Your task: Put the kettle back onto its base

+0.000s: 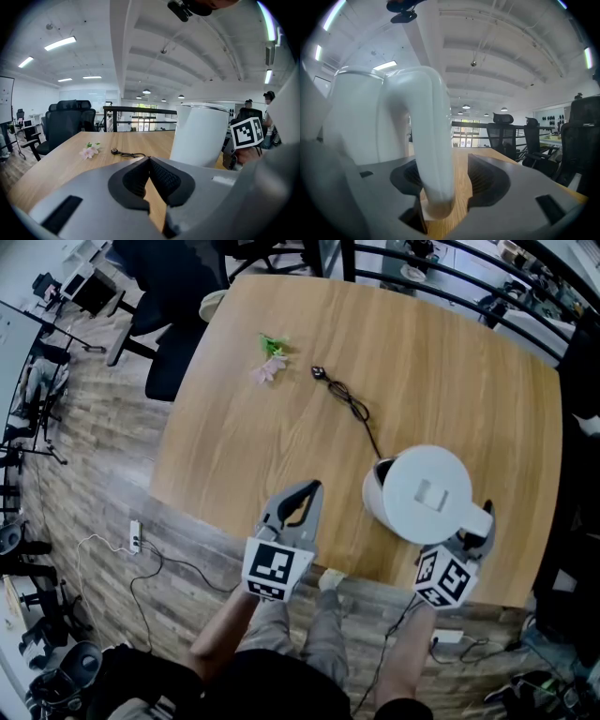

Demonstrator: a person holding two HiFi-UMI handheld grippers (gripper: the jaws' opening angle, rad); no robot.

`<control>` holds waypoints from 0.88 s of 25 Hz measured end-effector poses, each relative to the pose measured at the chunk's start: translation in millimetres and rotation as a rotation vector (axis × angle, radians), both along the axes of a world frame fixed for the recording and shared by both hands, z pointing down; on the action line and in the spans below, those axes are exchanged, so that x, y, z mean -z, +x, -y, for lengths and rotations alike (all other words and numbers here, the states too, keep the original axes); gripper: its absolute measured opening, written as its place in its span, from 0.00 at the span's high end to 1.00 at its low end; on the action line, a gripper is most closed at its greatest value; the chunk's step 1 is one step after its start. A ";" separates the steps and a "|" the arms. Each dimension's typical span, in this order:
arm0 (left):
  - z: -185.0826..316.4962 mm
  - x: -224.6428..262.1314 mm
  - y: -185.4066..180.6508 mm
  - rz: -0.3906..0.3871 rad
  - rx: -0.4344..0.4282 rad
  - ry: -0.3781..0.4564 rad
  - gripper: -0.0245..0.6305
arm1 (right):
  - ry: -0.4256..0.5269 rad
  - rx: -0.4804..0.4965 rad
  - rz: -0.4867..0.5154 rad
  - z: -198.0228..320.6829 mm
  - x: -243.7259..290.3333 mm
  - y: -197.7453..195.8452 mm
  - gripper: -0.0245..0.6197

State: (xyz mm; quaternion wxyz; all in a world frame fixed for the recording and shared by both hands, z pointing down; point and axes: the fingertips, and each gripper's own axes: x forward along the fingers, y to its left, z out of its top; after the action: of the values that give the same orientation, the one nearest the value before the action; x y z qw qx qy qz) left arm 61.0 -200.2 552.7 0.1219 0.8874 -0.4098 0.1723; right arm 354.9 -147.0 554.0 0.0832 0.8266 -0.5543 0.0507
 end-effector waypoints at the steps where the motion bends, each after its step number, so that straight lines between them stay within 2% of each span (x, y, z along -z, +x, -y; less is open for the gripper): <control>1: 0.3 0.0 -0.6 -0.001 -0.002 0.000 0.96 | -0.002 -0.001 0.001 0.0 0.1 -1.1 0.60; 15: -6.2 11.7 -7.9 -0.020 -0.036 0.007 0.96 | -0.016 -0.025 -0.020 -17.7 11.3 -11.9 0.60; 22: -9.8 29.1 -11.2 -0.040 -0.060 0.038 0.96 | -0.022 -0.025 -0.029 -31.5 20.6 -22.1 0.61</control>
State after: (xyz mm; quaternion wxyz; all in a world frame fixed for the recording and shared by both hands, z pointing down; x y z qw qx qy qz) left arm 49.8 -190.4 523.6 0.1080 0.9047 -0.3838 0.1501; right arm 332.7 -115.5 533.5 0.0997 0.8330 -0.5422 0.0457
